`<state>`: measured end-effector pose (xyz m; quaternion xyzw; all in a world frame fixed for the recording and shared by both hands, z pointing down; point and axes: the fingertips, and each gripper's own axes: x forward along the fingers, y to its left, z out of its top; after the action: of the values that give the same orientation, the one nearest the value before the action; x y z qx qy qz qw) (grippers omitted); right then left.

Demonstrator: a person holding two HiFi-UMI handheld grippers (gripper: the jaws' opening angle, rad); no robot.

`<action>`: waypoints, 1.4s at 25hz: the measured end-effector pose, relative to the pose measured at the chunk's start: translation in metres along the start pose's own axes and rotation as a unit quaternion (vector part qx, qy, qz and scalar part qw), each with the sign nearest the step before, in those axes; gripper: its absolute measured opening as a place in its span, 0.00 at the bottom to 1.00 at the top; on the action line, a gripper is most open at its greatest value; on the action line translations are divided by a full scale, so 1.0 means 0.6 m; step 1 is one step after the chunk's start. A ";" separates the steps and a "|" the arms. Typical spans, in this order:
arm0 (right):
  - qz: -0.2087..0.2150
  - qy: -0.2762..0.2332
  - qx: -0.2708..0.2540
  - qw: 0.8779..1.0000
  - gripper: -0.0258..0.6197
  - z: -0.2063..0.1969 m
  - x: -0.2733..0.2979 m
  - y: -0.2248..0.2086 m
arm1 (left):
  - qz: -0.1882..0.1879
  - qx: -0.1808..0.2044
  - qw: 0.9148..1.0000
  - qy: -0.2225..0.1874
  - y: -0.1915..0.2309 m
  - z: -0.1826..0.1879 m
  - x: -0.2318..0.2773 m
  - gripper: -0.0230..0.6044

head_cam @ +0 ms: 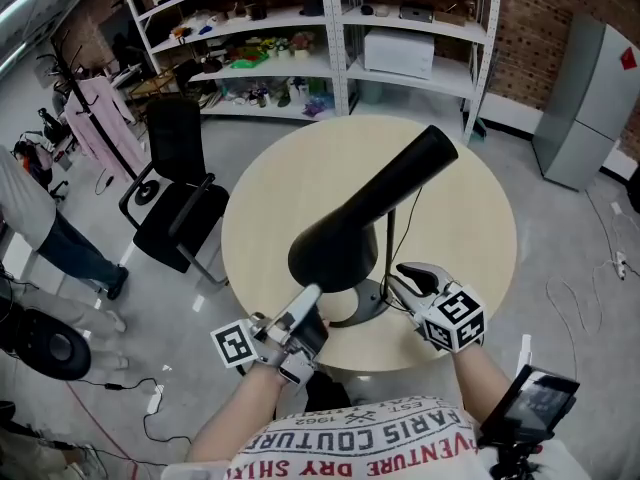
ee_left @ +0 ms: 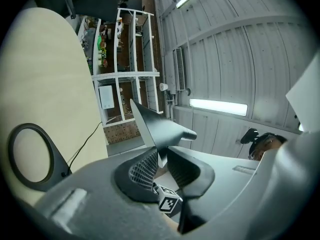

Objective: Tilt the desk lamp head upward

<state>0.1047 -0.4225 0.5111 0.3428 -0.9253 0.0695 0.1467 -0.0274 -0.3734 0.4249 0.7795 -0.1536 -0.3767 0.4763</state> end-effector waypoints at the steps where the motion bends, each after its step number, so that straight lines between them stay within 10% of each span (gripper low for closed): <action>1: 0.001 -0.001 0.002 1.000 0.19 0.001 0.004 0.001 | 0.001 -0.003 1.000 0.000 -0.001 -0.001 -0.001 0.13; 35: -0.020 -0.021 -0.028 0.999 0.11 0.016 0.036 -0.006 | -0.004 -0.010 1.000 0.002 -0.005 0.011 0.005 0.12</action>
<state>0.0896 -0.4404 0.5091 0.3585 -0.9226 0.0337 0.1382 -0.0310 -0.3778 0.4193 0.7762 -0.1452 -0.3784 0.4830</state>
